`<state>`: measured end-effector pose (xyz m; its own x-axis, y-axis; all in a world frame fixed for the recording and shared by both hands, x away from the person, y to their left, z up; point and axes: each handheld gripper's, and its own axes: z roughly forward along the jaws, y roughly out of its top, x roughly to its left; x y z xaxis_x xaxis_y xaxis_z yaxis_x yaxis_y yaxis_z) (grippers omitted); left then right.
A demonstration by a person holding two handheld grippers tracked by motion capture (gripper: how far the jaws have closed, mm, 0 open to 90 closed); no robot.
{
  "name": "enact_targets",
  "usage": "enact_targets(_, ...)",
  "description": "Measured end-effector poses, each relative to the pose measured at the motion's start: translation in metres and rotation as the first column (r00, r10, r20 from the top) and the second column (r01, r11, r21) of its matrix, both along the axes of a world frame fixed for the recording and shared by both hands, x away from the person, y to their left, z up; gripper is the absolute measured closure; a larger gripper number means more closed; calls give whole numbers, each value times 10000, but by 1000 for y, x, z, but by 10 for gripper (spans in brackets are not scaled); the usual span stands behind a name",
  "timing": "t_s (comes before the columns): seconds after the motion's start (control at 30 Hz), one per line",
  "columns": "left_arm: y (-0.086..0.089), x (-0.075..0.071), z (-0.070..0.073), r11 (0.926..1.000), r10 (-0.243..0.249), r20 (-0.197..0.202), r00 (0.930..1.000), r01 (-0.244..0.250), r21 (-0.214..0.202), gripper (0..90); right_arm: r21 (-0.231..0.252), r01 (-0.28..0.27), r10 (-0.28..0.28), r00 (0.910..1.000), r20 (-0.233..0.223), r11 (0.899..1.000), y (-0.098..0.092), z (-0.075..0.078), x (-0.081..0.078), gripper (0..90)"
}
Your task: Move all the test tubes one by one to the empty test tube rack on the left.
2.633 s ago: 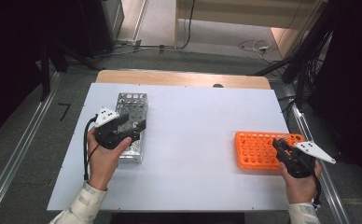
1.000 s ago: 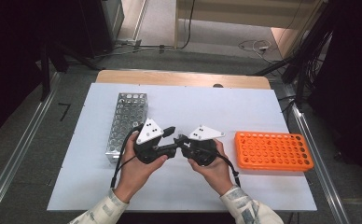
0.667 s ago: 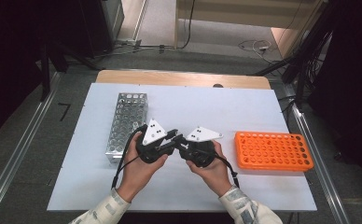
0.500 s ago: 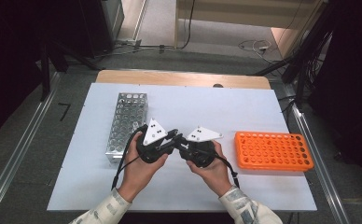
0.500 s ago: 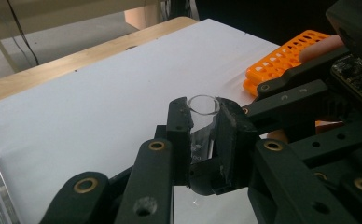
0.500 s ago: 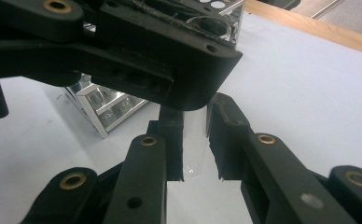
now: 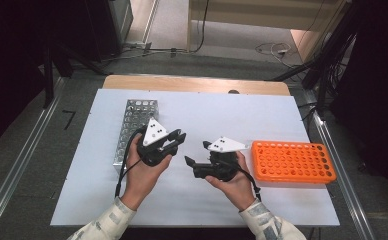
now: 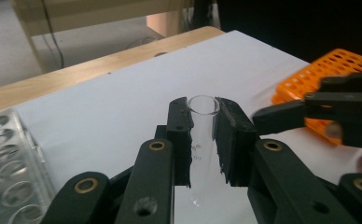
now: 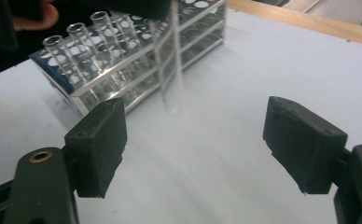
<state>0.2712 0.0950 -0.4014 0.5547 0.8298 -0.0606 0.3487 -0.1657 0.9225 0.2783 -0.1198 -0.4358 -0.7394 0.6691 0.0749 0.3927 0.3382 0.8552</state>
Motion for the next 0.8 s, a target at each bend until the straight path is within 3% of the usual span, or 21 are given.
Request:
enact_targets(0.33, 26, 17, 15, 9942, 1046, 84, 9945, -1043, -262, 764, 127, 591, -593, 9982, 86, 9982, -28, 4, 2, 206)
enact_targets(0.53, 41, 25, 14, 9878, 1532, 77, 9882, -1529, -288, 764, 85, 817, -817, 9966, 41, 9966, -37, 3, 2, 210)
enact_targets(0.7, 50, 26, 14, 9793, 2022, 200, 9791, -2022, 1, 764, 49, 857, -857, 9963, 22, 9963, -39, 3, 2, 211)
enact_targets(0.8, 56, 26, 15, 9673, 2503, 362, 9675, -2514, 327, 764, 43, 865, -865, 9962, 32, 9962, -39, 3, 2, 212)
